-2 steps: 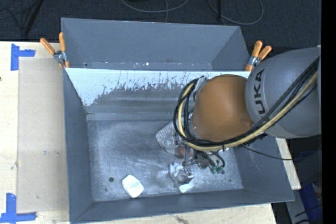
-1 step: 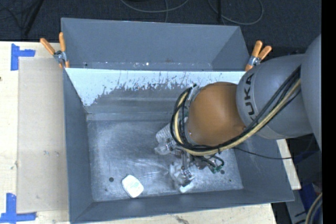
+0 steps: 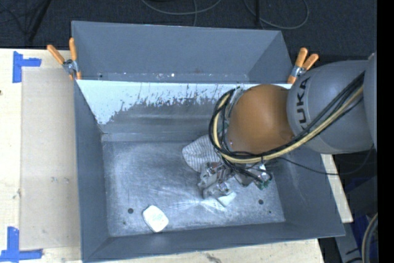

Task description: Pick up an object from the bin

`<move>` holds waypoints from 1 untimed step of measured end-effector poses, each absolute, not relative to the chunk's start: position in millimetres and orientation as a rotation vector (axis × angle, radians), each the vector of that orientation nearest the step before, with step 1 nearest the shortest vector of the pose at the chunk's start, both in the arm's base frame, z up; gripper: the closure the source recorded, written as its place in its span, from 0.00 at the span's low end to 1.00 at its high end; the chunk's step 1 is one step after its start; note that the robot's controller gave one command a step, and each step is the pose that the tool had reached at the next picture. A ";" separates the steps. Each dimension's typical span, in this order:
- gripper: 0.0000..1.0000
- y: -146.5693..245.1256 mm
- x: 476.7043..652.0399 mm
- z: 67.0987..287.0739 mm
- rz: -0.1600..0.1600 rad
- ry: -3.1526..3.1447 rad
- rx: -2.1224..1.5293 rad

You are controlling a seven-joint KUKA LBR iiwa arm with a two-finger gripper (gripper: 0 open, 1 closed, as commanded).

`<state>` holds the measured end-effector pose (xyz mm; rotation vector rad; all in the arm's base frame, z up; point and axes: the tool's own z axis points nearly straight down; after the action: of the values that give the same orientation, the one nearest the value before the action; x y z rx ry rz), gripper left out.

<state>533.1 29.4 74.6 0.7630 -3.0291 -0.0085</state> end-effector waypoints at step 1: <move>0.00 30.8 540.8 75.9 -0.005 -3.066 0.769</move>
Offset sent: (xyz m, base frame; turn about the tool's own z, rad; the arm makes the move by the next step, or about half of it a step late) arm 0.0000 0.0000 0.0000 0.0000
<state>540.8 30.8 75.9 0.7685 -3.0661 -0.0046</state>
